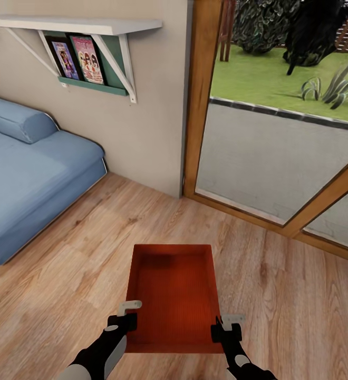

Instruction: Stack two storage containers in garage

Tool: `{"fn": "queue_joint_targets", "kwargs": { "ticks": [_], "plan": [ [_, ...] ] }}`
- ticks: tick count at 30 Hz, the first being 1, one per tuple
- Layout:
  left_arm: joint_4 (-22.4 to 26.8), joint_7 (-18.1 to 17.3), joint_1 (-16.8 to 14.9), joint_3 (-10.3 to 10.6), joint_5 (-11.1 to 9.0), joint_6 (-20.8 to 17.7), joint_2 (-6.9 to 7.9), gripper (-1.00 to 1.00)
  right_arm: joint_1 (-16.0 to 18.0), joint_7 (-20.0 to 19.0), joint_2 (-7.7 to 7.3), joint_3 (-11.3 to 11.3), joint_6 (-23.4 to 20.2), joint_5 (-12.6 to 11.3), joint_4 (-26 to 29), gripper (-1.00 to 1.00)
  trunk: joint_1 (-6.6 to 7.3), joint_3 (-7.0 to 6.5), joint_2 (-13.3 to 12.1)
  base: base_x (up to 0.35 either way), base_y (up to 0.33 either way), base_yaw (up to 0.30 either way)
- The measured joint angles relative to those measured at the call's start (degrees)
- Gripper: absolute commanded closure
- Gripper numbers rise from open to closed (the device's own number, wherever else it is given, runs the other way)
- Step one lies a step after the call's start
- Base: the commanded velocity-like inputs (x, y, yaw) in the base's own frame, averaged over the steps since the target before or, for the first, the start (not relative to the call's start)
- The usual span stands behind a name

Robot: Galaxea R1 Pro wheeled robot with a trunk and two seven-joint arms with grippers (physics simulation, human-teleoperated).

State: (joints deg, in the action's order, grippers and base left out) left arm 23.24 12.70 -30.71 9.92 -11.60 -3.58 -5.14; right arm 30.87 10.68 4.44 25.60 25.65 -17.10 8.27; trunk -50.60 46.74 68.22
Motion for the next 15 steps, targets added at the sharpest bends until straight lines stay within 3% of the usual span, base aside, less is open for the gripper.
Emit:
{"fn": "queue_joint_targets", "kwargs": {
  "ticks": [15],
  "plan": [
    [0.03, 0.01, 0.0, 0.02, 0.0, 0.0, 0.01, 1.0, 0.01, 0.01, 0.03, -0.01, 0.07, -0.02, -0.06, 1.0, 0.0, -0.88, 0.0, 0.0, 0.0, 0.0]
  ]
}}
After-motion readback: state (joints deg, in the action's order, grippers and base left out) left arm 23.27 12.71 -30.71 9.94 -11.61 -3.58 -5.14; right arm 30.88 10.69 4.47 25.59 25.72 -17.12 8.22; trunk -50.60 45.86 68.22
